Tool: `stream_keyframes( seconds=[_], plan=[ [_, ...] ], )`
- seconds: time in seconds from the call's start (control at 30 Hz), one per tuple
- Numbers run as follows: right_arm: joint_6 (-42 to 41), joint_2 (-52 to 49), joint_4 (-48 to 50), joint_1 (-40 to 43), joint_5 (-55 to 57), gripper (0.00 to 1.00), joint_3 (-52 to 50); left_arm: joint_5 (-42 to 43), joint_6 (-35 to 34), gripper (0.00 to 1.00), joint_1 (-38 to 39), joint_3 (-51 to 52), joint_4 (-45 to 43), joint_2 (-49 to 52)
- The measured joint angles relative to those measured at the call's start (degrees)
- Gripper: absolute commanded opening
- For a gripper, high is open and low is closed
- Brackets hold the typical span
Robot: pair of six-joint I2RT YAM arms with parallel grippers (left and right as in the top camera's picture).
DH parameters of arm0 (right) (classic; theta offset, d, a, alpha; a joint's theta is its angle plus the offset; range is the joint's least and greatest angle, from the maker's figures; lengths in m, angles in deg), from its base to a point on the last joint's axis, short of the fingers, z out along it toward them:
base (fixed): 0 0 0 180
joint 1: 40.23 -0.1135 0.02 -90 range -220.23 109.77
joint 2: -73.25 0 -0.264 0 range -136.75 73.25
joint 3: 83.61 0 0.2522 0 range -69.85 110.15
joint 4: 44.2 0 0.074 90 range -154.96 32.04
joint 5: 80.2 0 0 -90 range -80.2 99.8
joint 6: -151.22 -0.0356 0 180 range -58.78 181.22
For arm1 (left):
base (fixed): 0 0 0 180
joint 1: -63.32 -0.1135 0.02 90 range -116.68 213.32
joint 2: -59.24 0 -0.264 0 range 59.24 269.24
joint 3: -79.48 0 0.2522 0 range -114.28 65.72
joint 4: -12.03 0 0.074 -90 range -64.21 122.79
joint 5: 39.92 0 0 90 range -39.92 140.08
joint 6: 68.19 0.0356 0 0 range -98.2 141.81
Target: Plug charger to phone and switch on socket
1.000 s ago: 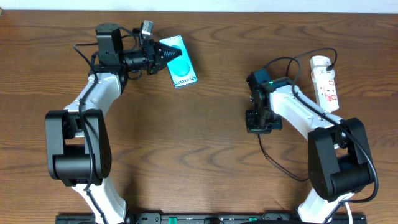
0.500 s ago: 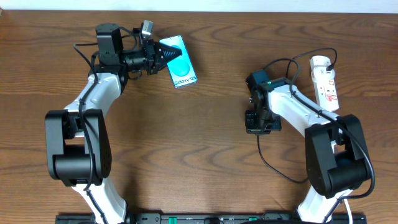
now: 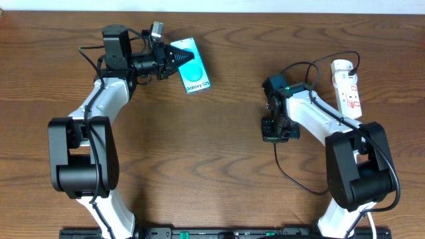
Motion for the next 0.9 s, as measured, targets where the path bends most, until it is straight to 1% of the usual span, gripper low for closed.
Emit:
stream_keyframes(
  seconds=[0.1,0.23,0.5,0.73,0.9],
  plan=[
    [-0.11,-0.02,0.37,0.0,0.02,0.11,0.0,0.0,0.0,0.07,0.0,0.0,-0.02,0.0],
    [-0.2,-0.04,0.42,0.0,0.02,0.13,0.0,0.02,0.0,0.07,0.0,0.0,-0.02,0.0],
    [-0.22,-0.04,1.42,0.0,0.02,0.13,-0.46,0.0,0.0,0.07,0.0,0.0,-0.02,0.0],
    [-1.05,0.66,3.69,0.0,0.02,0.12,-2.19,0.02,0.02,0.07,0.0,0.0,-0.02,0.0],
    [-1.53,1.27,4.57,0.0,0.33,0.07,-3.06,0.0,0.02,0.07,0.0,0.0,-0.02,0.0]
  ],
)
